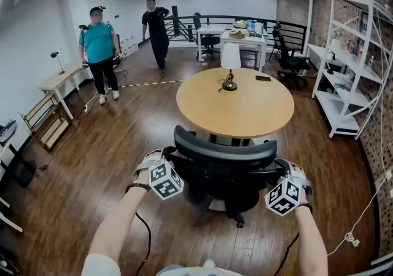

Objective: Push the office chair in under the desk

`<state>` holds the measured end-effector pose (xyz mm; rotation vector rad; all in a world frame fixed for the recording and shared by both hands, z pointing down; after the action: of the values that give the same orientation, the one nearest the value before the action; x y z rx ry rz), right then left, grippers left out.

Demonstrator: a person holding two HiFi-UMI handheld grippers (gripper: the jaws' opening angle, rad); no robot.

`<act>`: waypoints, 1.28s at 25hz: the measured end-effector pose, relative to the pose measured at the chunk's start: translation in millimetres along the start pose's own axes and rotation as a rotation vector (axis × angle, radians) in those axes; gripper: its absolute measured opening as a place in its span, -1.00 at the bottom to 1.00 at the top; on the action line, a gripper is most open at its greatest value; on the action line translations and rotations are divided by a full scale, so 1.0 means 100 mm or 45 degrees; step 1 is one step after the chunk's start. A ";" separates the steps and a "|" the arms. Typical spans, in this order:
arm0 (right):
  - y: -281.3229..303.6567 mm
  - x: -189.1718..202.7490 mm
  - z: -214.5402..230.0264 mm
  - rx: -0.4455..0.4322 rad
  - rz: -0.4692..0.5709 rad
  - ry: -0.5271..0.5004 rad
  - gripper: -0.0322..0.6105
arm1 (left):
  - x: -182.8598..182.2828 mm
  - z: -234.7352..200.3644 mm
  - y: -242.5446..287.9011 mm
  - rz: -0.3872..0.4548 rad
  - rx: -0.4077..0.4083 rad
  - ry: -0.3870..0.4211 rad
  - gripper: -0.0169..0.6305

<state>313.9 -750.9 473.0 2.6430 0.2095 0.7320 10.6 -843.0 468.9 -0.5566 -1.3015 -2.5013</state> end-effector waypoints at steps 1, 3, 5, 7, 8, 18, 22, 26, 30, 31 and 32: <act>-0.04 -0.02 0.00 0.020 0.004 0.009 -0.05 | -0.01 0.01 -0.04 0.016 -0.022 -0.015 0.02; -0.13 -0.08 0.00 0.061 0.019 0.029 -0.05 | -0.02 0.03 -0.15 0.054 -0.067 -0.048 0.02; -0.25 -0.13 0.00 0.089 0.037 0.075 -0.05 | -0.04 0.07 -0.27 0.107 -0.092 -0.089 0.01; -0.37 -0.18 -0.02 0.100 0.052 0.149 -0.05 | -0.09 0.15 -0.41 0.174 -0.107 -0.128 -0.13; -0.42 -0.20 -0.04 0.105 0.061 0.185 -0.07 | -0.10 0.20 -0.48 0.205 -0.115 -0.144 -0.19; -1.04 -0.69 -0.34 0.138 0.158 0.448 -0.46 | -0.03 0.79 -1.17 0.413 -0.152 -0.271 -0.56; -1.37 -0.88 -0.54 0.123 0.198 0.524 -0.54 | -0.01 1.03 -1.38 0.481 -0.151 -0.318 -0.63; -1.71 -1.06 -0.69 0.119 0.233 0.583 -0.66 | -0.07 1.23 -1.65 0.577 -0.147 -0.387 -0.74; -2.03 -1.19 -0.81 0.100 0.280 0.687 -0.90 | -0.21 1.41 -1.90 0.686 -0.156 -0.449 -0.90; -2.10 -1.21 -0.85 0.095 0.294 0.714 -0.90 | -0.25 1.47 -1.96 0.717 -0.152 -0.471 -0.90; -2.17 -1.24 -0.88 0.090 0.308 0.740 -0.90 | -0.28 1.52 -2.01 0.749 -0.144 -0.496 -0.90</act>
<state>154.0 -553.4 397.3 2.4741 0.0698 1.5907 -12.9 -602.8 390.5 -1.2907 -0.9211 -2.0353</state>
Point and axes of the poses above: the fingertips, and each gripper's own axes: y forward along the fingers, z to its right, x out of its underside, the point moved 2 cm from there along -y, backward along the fingers, and after that the axes turned 11 degrees about x, right-handed, at the moved point
